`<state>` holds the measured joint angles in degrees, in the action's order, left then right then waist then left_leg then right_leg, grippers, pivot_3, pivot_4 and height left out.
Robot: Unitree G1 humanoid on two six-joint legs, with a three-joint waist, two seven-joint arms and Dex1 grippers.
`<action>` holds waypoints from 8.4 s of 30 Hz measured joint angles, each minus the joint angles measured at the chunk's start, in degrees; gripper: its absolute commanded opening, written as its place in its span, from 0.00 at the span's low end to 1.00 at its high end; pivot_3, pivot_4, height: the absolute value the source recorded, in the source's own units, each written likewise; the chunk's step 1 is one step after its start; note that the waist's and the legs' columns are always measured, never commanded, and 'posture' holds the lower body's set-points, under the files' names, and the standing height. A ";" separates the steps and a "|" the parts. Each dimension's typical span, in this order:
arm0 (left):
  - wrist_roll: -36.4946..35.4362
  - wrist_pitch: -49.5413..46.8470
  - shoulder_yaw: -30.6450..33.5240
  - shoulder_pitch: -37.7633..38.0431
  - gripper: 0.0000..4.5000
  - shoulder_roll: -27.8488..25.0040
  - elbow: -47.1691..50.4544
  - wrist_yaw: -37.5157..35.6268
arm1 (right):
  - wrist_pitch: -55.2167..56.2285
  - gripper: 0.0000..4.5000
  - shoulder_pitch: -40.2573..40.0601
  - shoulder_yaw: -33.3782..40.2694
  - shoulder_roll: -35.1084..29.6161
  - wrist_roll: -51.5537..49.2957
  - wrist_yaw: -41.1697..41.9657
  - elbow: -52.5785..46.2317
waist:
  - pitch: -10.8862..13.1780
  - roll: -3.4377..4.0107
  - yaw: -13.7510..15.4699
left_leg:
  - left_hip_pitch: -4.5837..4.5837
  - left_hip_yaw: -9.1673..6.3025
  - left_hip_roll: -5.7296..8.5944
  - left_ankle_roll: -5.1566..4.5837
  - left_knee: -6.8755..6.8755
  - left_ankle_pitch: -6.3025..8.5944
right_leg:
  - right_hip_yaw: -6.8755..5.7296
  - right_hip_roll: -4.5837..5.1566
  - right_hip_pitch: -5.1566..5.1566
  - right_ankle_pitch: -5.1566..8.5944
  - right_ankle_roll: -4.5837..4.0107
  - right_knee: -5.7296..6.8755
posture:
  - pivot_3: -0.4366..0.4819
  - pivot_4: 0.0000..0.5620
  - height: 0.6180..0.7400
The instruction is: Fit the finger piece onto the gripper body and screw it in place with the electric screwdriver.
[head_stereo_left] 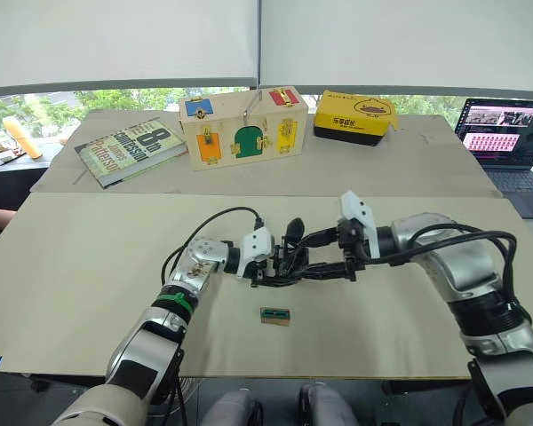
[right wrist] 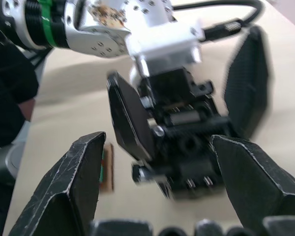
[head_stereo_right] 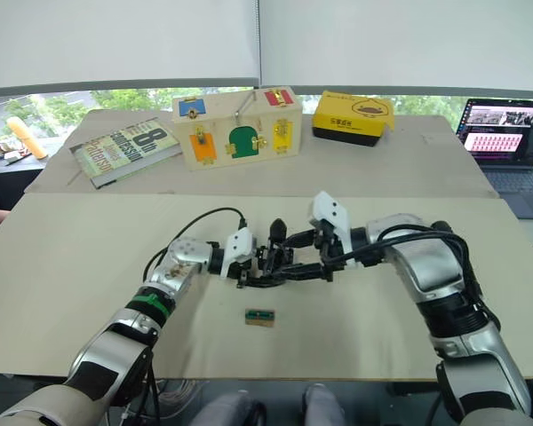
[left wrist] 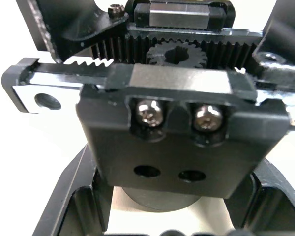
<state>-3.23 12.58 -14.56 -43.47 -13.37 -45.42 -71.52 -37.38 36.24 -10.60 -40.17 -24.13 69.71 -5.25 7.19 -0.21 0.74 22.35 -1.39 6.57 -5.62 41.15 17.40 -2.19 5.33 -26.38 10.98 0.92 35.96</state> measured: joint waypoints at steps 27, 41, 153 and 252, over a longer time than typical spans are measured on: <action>0.09 1.18 0.01 -0.01 0.52 0.12 -0.99 0.01 | -1.21 0.08 -0.38 -2.96 4.46 0.36 -3.72 -3.04 | 0.01 -0.01 -0.04 | -0.01 0.00 0.00 -0.01 0.06 0.00 | -0.02 -0.01 0.01 0.00 0.00 0.04 | 0.48 0.27 1.00; 0.41 1.17 0.17 -0.43 0.52 0.30 -2.15 0.37 | 0.79 0.08 6.82 -9.75 2.85 6.93 0.03 -1.01 | 0.01 -0.01 -0.04 | -0.09 -0.01 0.00 0.00 0.17 0.00 | 0.00 0.00 0.13 0.00 0.00 0.10 | 0.48 0.27 1.00; -44.12 -62.94 18.17 -4.21 1.00 -29.72 62.75 -0.36 | -20.49 0.99 2.26 1.56 -23.22 15.94 -16.64 32.93 | 0.26 0.26 -0.58 | -0.33 0.04 -0.16 0.26 -0.38 -0.14 | 0.27 -0.13 0.21 0.12 -0.19 -0.05 | 0.48 0.27 1.00; -7.61 -3.10 -2.77 26.19 1.00 -16.97 38.16 -4.38 | 15.81 0.42 -31.15 7.88 15.14 -9.35 -20.77 -33.37 | 1.21 0.47 0.15 | -0.95 -0.01 0.03 0.13 -0.38 0.02 | 0.48 -0.26 0.33 0.03 -0.04 0.02 | 0.48 0.27 1.00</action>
<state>-10.84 9.48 -17.34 -17.28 -30.34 -7.26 -75.90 -21.57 5.09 -2.71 -25.03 -33.48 48.94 -38.61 8.40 0.26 0.88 21.40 -1.40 6.60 -5.49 40.77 17.41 -1.71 5.07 -26.05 11.02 0.89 35.98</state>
